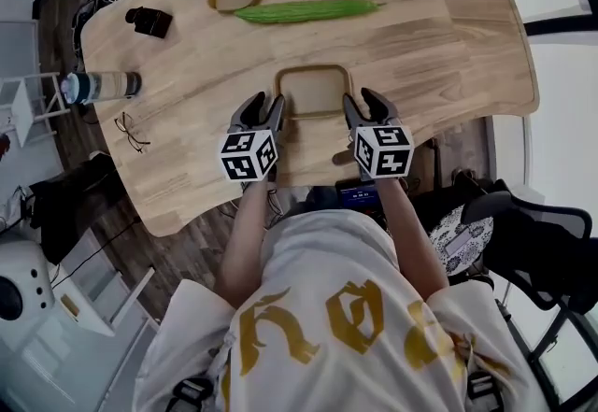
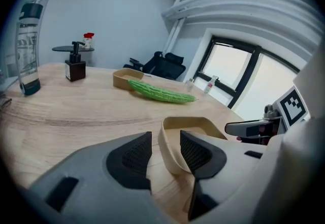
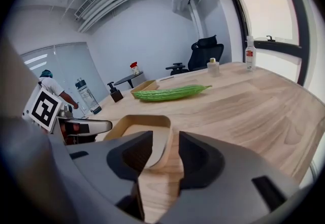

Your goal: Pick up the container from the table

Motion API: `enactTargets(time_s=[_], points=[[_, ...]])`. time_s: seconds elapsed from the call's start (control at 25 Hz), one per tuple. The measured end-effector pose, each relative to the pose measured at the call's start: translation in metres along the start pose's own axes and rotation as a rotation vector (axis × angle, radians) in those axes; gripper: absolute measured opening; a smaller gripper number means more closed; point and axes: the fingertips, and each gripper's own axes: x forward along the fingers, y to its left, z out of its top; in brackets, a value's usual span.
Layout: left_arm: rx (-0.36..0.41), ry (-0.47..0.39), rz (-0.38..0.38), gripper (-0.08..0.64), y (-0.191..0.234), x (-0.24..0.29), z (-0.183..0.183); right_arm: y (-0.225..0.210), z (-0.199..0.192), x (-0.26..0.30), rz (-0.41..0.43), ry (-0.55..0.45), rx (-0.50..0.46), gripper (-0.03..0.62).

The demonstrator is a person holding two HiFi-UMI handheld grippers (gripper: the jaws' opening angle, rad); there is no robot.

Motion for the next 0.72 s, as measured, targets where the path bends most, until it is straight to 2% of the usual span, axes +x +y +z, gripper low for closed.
enactTargets(time_s=[0.28,0.48,0.52,0.56,0.6,0.64,0.72], points=[[-0.017,0.059,-0.015,0.150,0.008,0.022,-0.007,-0.010,-0.013,0.031,-0.014,0.087,0.002,0.130],[-0.013,0.079,-0.025,0.149,0.007,0.027,-0.013,-0.013,-0.015,0.037,-0.032,0.094,-0.010,0.129],[-0.005,0.080,-0.028,0.149,0.006,0.027,-0.012,-0.011,-0.015,0.037,-0.023,0.095,-0.011,0.115],[0.005,0.083,-0.032,0.146,0.004,0.028,-0.011,-0.009,-0.015,0.038,-0.009,0.096,-0.009,0.067],[0.016,0.088,-0.033,0.108,0.002,0.028,-0.011,-0.007,-0.015,0.039,0.001,0.098,-0.006,0.038],[0.026,0.093,-0.031,0.074,0.001,0.028,-0.011,-0.005,-0.015,0.040,0.004,0.102,-0.007,0.038],[0.028,0.101,-0.025,0.071,0.001,0.029,-0.011,-0.005,-0.014,0.041,-0.004,0.109,-0.021,0.037]])
